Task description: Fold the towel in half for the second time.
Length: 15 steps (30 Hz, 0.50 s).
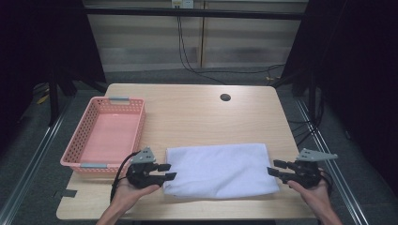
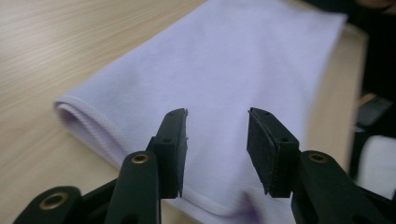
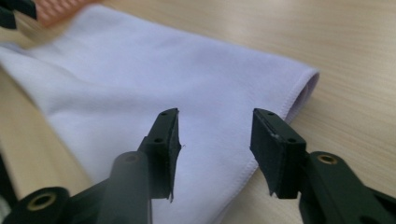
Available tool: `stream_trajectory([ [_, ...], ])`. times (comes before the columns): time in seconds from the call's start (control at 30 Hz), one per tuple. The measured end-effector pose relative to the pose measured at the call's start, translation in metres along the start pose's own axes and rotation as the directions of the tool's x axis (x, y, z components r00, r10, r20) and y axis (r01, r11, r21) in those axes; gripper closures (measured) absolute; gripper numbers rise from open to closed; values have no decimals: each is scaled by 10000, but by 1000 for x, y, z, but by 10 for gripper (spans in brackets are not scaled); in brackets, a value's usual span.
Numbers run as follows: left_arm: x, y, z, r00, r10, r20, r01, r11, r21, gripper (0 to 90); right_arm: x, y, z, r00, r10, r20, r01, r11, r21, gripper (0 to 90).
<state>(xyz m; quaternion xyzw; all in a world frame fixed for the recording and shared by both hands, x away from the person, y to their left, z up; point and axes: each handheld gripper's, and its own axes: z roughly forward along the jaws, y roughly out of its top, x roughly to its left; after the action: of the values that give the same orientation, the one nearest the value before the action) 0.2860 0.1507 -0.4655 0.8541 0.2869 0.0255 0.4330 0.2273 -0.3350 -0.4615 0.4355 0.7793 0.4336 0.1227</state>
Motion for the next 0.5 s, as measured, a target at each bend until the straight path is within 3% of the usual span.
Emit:
stream_trajectory([
  [0.03,5,-1,7,9999,-129,-93,132,9993,351,570,-1,0,8,10000,-76,-7,77,9993,371,496],
  [0.07,7,-2,12,9995,107,-283,-86,9972,748,562,-2,-2,15,9997,-103,204,88,9974,709,473],
  [0.1,9,-5,16,9989,281,-384,-246,9957,897,562,-5,-4,21,9994,-61,349,31,9964,848,465],
  [0.17,14,-10,21,9990,108,-435,-55,9930,1180,550,-11,-7,28,9985,118,528,-176,9938,1101,440],
  [0.27,16,-13,21,9993,-30,-386,69,9949,1001,546,-13,-10,36,9971,-237,724,130,9894,1443,462],
  [0.33,14,-13,23,9995,-11,-300,40,9954,957,538,-10,-11,40,9963,-568,639,449,9837,1743,541],
  [0.43,14,-12,28,9998,-55,-191,72,9961,880,523,-14,-11,39,9985,-441,334,376,9835,1769,671],
  [0.5,14,-10,31,9998,-143,-118,153,9966,813,523,-18,-12,38,9990,-305,338,241,9844,1742,712],
])
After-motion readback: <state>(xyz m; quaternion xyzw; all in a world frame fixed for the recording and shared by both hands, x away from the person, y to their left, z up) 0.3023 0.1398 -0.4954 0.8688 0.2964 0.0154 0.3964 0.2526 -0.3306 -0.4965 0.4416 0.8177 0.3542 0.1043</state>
